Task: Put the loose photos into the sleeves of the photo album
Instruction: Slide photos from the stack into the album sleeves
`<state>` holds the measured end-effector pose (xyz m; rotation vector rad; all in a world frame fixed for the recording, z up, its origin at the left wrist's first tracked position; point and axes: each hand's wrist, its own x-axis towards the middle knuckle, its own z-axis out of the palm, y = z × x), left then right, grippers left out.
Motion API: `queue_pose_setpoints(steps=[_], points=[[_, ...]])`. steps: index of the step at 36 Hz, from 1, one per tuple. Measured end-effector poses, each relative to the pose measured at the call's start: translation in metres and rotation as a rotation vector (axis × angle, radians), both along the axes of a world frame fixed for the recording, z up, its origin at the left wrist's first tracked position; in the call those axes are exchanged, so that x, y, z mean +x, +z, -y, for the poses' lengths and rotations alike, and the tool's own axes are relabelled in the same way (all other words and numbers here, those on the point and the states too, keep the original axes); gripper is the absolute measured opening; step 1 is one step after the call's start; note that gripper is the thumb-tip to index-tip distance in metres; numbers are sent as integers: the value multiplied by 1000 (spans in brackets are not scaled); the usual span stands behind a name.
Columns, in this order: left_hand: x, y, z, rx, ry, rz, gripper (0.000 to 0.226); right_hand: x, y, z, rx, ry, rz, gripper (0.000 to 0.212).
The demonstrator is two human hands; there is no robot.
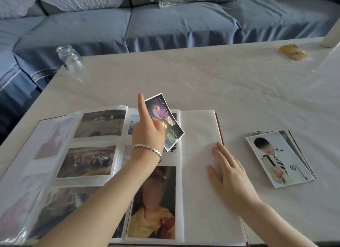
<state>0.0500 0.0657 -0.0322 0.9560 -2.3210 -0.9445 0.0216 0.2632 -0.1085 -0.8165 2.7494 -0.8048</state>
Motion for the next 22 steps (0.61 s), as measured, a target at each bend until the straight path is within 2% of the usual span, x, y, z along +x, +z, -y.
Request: queue_pose_setpoints(steps=[5,11,16,22], points=[[2,1,3,-44,-10,15,68,0,0,1,7,9,-22,57],[3,2,4,-61,-35,-1,66,1,-3,1,21,-7,-45,74],[5,2,7,-115,-38,-47,65,1,-3,1,26,-11,-35,64],[3,-4,11,-124,-66,20,63,1,-3,1,32,-21,-40,66]])
